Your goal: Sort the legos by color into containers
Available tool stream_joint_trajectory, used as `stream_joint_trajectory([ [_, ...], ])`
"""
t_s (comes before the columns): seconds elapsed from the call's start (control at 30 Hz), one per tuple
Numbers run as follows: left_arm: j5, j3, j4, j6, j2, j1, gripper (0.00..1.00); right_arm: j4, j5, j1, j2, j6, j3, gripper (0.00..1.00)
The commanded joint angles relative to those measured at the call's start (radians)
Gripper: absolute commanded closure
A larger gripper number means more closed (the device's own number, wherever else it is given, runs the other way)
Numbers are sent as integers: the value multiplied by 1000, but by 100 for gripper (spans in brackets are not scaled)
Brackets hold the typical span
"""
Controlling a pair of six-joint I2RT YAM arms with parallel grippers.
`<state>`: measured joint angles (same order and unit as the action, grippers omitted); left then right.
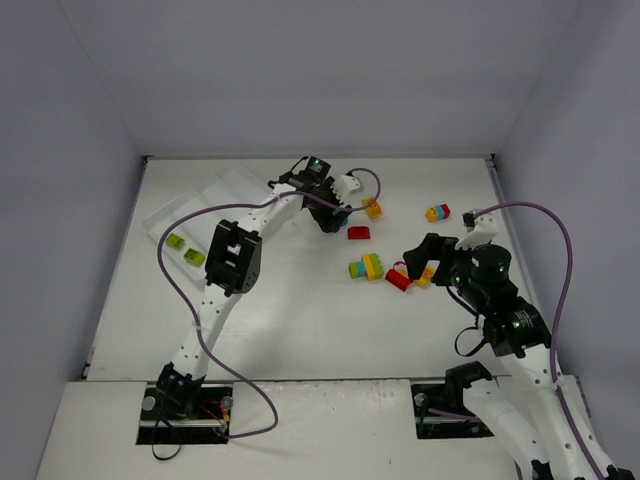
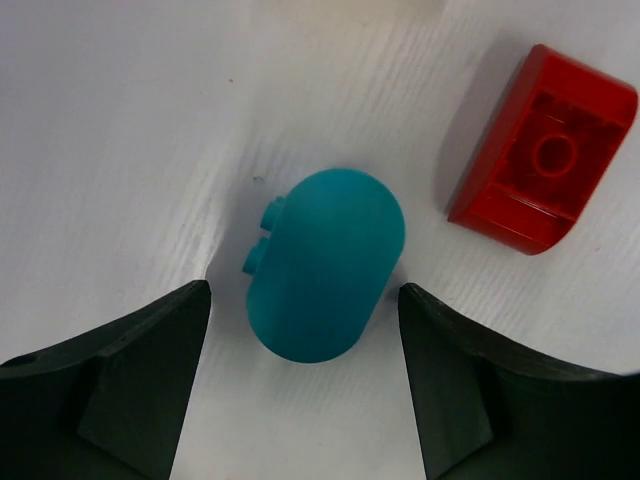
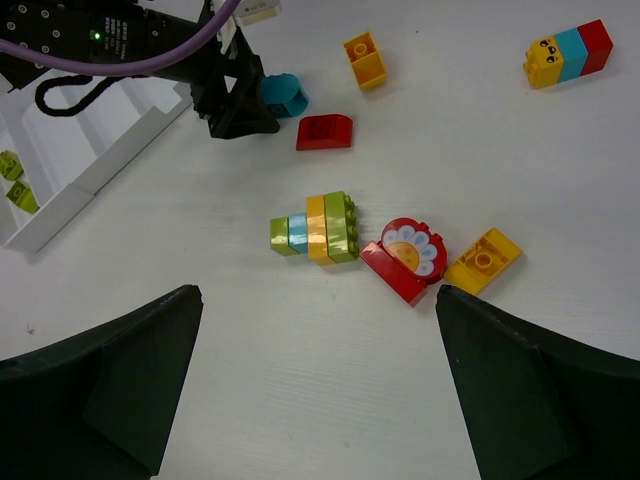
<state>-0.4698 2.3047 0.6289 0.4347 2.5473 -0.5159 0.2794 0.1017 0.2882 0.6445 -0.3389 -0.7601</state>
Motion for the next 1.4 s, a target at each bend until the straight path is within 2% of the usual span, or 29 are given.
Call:
stream_joint_trajectory([
  [0.0, 13, 81, 3, 35, -27, 4, 31, -65, 9, 9, 18, 11, -4, 0],
  [0.27, 5, 78, -21, 39, -18, -4, 43, -65, 6, 16, 12, 8, 4, 0],
  [0.43, 5, 79, -28, 39, -19, -15, 60, -65, 3, 17, 11, 8, 5, 0],
  [0.47, -4, 76, -29, 35, -25, -13, 69, -65, 3, 19, 14, 6, 5, 0],
  [0.5, -7, 71, -29, 32, -32, -13, 74, -65, 3, 19, 14, 8, 7, 0],
  [0.63, -16, 1, -69, -5, -96, -12, 86, -65, 1, 19, 17, 6, 7, 0],
  [0.7, -9, -100, -147, -55, -171, -9, 91, -65, 3, 20, 15, 5, 7, 0],
  [0.77, 16, -234, -255, -137, -309, 7, 92, -65, 4, 22, 9, 6, 8, 0],
  [0.8, 34, -279, -288, -171, -309, 7, 92, -65, 3, 22, 7, 6, 8, 0],
  [0.97, 173, -563, -425, -376, -554, 69, 92, -62, 0, 29, -11, 6, 5, 0],
  [1.0, 248, -599, -451, -422, -585, 79, 92, -63, -2, 29, -12, 5, 7, 0],
  [1.17, 515, -724, -382, -572, -711, 142, 92, -62, 0, 35, -20, 6, 5, 0],
  [1.37, 667, -850, -338, -764, -805, 273, 92, -63, 0, 42, -32, 3, 8, 0],
])
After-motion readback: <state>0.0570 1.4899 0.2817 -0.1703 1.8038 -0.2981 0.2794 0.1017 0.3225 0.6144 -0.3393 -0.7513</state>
